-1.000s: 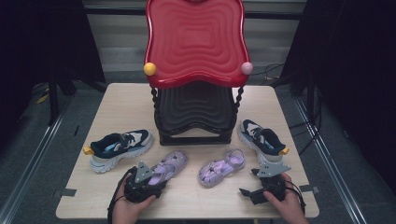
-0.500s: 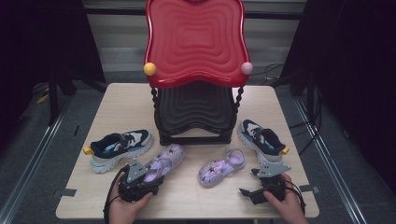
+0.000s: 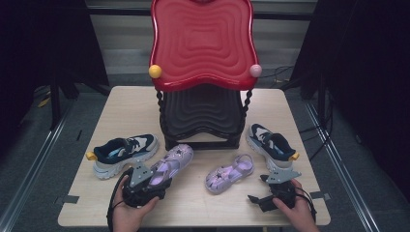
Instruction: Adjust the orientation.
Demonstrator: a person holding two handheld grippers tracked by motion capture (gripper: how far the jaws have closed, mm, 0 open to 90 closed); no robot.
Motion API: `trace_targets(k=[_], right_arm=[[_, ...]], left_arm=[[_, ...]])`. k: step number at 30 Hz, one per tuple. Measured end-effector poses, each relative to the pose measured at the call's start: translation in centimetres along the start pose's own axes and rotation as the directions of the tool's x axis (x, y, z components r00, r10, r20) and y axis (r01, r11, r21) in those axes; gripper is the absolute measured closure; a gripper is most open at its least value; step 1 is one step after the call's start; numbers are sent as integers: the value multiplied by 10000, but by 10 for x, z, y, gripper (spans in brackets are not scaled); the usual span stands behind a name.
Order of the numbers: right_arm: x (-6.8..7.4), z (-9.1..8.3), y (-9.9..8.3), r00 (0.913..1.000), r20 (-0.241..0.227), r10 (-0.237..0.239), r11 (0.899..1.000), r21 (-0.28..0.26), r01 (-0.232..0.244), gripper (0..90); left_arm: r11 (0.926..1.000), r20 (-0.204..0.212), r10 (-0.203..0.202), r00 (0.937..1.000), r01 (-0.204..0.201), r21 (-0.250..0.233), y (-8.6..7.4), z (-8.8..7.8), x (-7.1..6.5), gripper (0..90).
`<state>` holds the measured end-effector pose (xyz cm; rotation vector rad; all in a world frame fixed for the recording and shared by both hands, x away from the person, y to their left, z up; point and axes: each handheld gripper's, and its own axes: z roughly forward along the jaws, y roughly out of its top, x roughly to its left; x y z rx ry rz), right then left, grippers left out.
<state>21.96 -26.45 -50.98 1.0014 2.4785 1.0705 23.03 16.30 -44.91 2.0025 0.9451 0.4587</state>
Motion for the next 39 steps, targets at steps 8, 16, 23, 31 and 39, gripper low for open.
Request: trace_targets(k=[8,16,23,31,39], right_arm=[[0,0,0,10000,2,-7,10000,-1,7,109],[0,0,0,10000,-2,1,10000,2,-1,109],[0,0,0,10000,0,-2,10000,-1,2,109],[0,0,0,10000,0,-1,10000,-2,1,109],[0,0,0,10000,-1,-3,10000,2,3,109]], left_arm=[[9991,-17,-109,9999,108,-409,16,-4,-3,371],[9967,-366,-384,9986,356,-732,27,-1,-5,371],[9957,-610,-525,9968,476,-796,35,7,-5,371],[9938,-1062,-503,9931,392,-1037,45,16,-6,372],[9906,-1185,-743,9902,596,-1231,52,25,-8,372]])
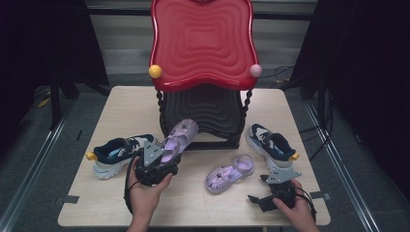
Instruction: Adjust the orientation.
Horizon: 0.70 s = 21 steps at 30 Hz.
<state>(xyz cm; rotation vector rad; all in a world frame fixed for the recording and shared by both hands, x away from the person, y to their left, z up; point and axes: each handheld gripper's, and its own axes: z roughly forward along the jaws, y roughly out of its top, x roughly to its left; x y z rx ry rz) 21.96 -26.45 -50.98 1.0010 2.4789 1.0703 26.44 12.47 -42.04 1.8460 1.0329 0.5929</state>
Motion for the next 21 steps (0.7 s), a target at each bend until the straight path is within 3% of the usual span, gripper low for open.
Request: trace_targets(k=[21], right_arm=[[0,0,0,10000,2,1,10000,1,-1,109]], left_arm=[[9934,-266,-958,9950,939,-656,18,25,-9,372]])
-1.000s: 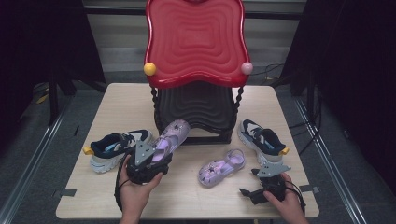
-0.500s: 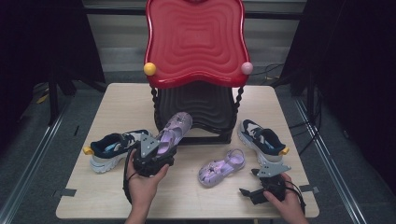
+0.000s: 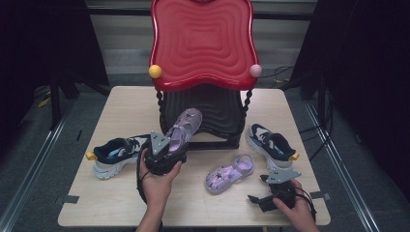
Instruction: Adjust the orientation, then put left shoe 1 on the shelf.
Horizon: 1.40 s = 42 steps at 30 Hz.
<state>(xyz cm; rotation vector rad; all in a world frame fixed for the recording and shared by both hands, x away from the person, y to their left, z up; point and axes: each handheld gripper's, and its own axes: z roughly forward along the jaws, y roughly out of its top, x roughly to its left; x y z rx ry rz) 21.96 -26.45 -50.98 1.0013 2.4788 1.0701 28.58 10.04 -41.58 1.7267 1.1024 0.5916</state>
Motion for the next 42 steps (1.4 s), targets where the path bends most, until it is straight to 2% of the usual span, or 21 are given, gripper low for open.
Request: trace_targets(k=[6,19,22,25,28,36,42], right_arm=[[0,0,0,10000,-1,-4,10000,1,4,109],[0,0,0,10000,1,2,10000,3,-2,109],[0,0,0,10000,0,1,10000,1,-1,109],[0,0,0,10000,0,2,10000,-1,-2,109],[0,0,0,10000,-6,2,10000,-1,-2,109],[0,0,0,10000,-1,-13,10000,-4,13,109],[0,0,0,10000,2,-8,10000,-12,8,110]], left_arm=[[9999,-203,-24,9998,22,-100,2,7,-3,372],[9964,-583,-544,9968,504,-682,6,20,-10,372],[9956,-685,-569,9960,515,-782,9,22,-11,372],[9934,-826,-717,9940,638,-951,12,23,-12,372],[9927,-1009,-697,9925,590,-1056,14,25,-13,372],[9867,-1236,-961,9877,782,-1426,21,34,-18,372],[9841,-1305,-1110,9852,906,-1530,24,37,-17,372]])
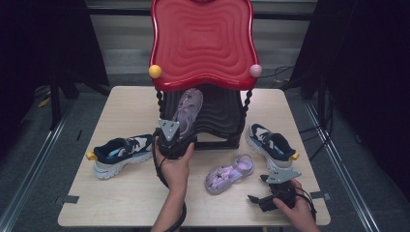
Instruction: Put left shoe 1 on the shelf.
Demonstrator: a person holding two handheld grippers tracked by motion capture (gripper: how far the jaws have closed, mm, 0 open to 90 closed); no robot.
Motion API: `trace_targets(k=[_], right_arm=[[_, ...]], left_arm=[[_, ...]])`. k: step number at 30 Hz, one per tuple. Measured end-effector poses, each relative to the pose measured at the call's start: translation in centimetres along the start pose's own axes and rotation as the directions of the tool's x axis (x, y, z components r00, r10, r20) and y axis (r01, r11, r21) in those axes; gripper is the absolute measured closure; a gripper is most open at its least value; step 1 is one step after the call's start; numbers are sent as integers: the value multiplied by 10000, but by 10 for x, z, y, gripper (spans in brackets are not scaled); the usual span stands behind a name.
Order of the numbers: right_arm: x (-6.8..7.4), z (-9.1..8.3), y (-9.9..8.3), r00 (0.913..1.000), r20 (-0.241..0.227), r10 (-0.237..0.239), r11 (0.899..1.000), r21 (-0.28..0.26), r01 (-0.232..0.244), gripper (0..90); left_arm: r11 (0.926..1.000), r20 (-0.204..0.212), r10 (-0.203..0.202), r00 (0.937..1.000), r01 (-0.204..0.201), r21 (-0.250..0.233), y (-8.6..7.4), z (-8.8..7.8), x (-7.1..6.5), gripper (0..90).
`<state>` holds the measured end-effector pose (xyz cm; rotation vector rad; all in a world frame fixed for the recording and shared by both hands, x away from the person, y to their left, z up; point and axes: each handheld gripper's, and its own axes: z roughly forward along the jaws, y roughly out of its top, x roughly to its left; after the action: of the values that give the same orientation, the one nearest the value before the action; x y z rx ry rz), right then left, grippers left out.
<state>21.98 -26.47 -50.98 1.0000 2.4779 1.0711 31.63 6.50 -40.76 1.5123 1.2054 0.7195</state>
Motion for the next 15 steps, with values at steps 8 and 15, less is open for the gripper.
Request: trace_targets(k=[8,15], right_arm=[[0,0,0,10000,-4,-23,10000,30,23,109],[0,0,0,10000,-15,-31,10000,30,32,109]], left_arm=[[9999,-213,15,9998,-18,-142,3,8,-3,372],[9993,-475,189,9987,-203,-299,3,16,-8,372]])
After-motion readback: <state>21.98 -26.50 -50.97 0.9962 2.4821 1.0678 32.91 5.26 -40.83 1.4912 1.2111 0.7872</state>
